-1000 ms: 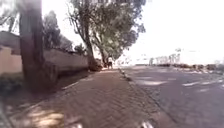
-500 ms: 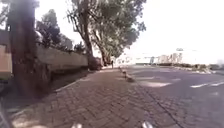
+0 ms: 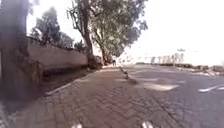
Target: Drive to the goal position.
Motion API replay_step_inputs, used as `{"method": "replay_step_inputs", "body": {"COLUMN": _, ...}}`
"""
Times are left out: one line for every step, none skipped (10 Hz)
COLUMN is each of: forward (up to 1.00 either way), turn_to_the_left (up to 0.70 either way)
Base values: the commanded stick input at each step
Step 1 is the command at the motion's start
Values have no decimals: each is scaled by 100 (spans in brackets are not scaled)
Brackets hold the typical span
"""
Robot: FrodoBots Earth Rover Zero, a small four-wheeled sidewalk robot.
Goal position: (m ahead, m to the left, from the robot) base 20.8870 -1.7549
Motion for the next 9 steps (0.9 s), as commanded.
{"method": "replay_step_inputs", "body": {"forward": 70, "turn_to_the_left": 0}}
{"method": "replay_step_inputs", "body": {"forward": 70, "turn_to_the_left": 0}}
{"method": "replay_step_inputs", "body": {"forward": 70, "turn_to_the_left": 0}}
{"method": "replay_step_inputs", "body": {"forward": 70, "turn_to_the_left": 0}}
{"method": "replay_step_inputs", "body": {"forward": 70, "turn_to_the_left": 0}}
{"method": "replay_step_inputs", "body": {"forward": 70, "turn_to_the_left": 0}}
{"method": "replay_step_inputs", "body": {"forward": 70, "turn_to_the_left": 0}}
{"method": "replay_step_inputs", "body": {"forward": 70, "turn_to_the_left": 0}}
{"method": "replay_step_inputs", "body": {"forward": 70, "turn_to_the_left": 0}}
